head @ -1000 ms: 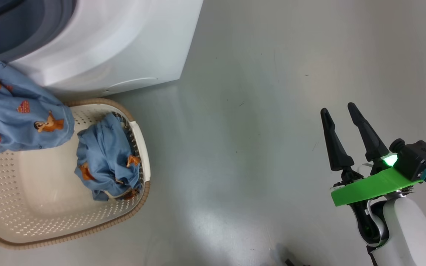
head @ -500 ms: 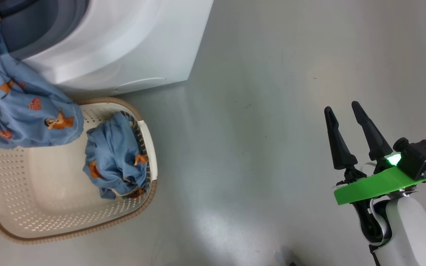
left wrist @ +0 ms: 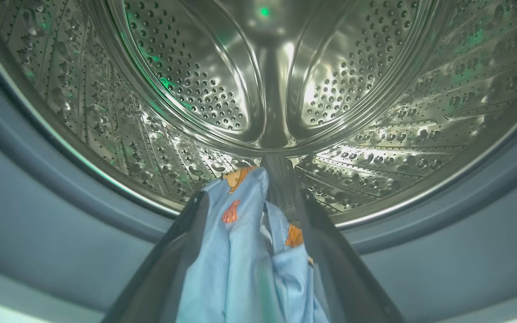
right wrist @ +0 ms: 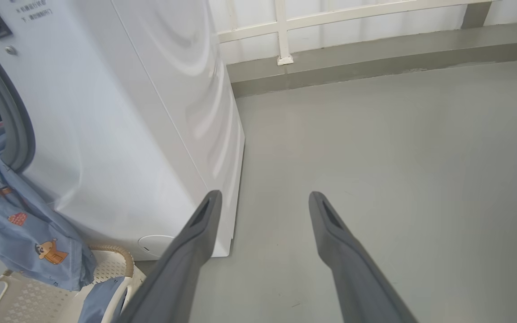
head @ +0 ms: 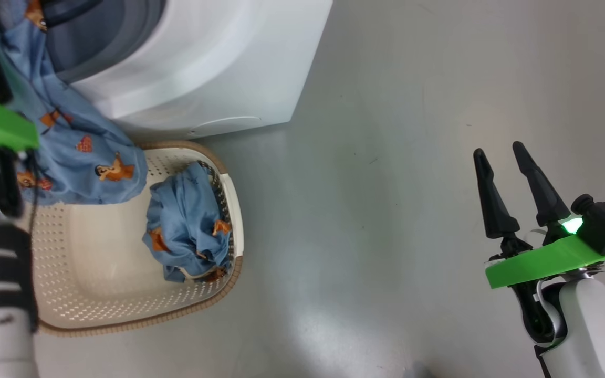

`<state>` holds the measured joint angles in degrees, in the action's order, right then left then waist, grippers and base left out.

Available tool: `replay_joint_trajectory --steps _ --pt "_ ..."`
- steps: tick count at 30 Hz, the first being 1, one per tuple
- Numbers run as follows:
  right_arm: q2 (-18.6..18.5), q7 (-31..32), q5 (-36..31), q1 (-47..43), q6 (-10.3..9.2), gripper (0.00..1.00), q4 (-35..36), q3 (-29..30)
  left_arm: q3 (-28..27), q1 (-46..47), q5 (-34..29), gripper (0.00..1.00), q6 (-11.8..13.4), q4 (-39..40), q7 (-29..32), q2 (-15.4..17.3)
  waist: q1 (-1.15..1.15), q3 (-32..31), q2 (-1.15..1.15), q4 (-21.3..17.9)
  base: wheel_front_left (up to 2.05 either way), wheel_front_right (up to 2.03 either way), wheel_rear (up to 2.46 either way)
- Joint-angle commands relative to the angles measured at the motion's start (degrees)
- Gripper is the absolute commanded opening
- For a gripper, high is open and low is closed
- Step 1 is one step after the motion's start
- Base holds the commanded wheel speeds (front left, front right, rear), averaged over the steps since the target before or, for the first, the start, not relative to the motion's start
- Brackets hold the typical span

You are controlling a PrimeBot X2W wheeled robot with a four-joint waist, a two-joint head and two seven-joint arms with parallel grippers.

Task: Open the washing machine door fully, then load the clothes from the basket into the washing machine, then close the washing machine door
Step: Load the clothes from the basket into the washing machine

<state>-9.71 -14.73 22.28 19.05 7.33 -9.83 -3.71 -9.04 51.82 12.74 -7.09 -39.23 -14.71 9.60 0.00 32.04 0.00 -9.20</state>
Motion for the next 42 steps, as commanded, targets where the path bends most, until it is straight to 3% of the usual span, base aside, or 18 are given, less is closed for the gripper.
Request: replay_joint_trajectory --steps 1,14,26,35,42 --pt "-0.8 -0.3 0.2 -1.6 0.16 1.00 1.5 -0.6 -1.6 -3.0 -0.8 1.00 -0.2 3.1 -0.3 1.7 0.00 -0.5 0.00 0.7 0.00 0.00 0.00" --pt "-1.7 -0.3 0.2 -3.8 0.16 1.00 1.9 -0.3 -5.2 -23.1 -2.4 1.00 -0.4 20.5 -0.3 -3.4 0.00 -2.3 0.00 1.4 0.00 0.00 0.00" --pt "-2.2 -0.3 0.5 -3.7 0.16 1.00 1.5 -0.6 -6.3 -37.0 -1.6 1.00 -0.4 30.5 -0.3 -6.1 0.00 -2.5 0.00 0.9 0.00 0.00 0.00" --pt "-2.2 -0.3 0.5 -2.8 0.16 1.00 1.1 -0.6 -6.1 -37.8 -1.2 1.00 -0.4 31.7 -0.3 -6.6 0.00 -2.1 0.00 0.8 0.00 0.00 0.00" --pt "-1.9 -0.3 0.4 -2.6 0.16 1.00 1.4 -0.5 -4.6 -36.5 -0.4 1.00 -0.4 26.4 -0.3 -6.7 0.00 -1.4 0.00 0.6 0.00 0.00 0.00"
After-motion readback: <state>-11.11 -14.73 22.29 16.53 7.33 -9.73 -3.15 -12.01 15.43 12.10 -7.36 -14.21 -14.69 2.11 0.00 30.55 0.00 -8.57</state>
